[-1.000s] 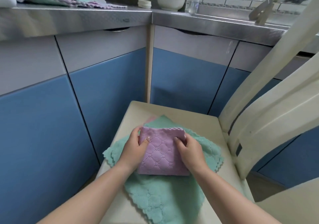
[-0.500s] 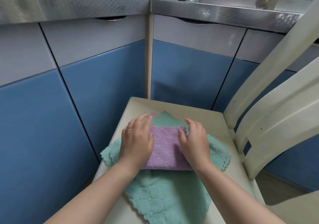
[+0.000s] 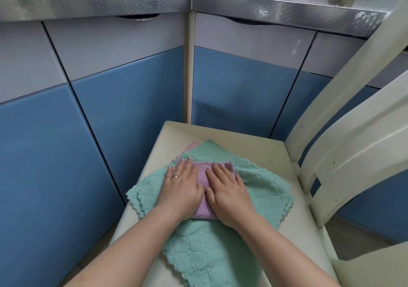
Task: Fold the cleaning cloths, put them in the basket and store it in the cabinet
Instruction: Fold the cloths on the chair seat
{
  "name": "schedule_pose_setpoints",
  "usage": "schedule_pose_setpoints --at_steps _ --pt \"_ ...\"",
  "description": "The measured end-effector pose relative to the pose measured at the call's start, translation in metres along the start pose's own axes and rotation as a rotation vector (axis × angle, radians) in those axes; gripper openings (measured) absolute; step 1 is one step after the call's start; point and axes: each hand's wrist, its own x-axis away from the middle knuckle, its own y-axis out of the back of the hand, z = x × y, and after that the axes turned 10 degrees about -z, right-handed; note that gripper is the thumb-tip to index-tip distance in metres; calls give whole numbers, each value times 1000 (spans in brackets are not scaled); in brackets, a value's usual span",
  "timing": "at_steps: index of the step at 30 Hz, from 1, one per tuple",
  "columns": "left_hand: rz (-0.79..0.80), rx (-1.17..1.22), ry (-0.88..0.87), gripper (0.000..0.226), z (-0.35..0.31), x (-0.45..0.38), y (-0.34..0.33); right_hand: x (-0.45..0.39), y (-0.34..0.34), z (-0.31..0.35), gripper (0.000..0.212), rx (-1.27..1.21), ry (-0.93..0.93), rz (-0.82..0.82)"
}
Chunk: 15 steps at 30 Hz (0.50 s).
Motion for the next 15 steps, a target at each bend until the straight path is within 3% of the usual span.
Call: schedule_pose_setpoints --at_steps 4,8,12,15 --pt "13 34 64 62 6 1 4 2 7 -3 61 3 -50 59" --pt "11 110 65 62 9 2 12 2 16 -2 59 -77 -80 23" --pt "-219 418 153 56 30 22 29 14 35 -11 53 -380 -314 -221" --pt "-126 687 367 46 41 33 35 22 48 -16 56 -523 -495 -100"
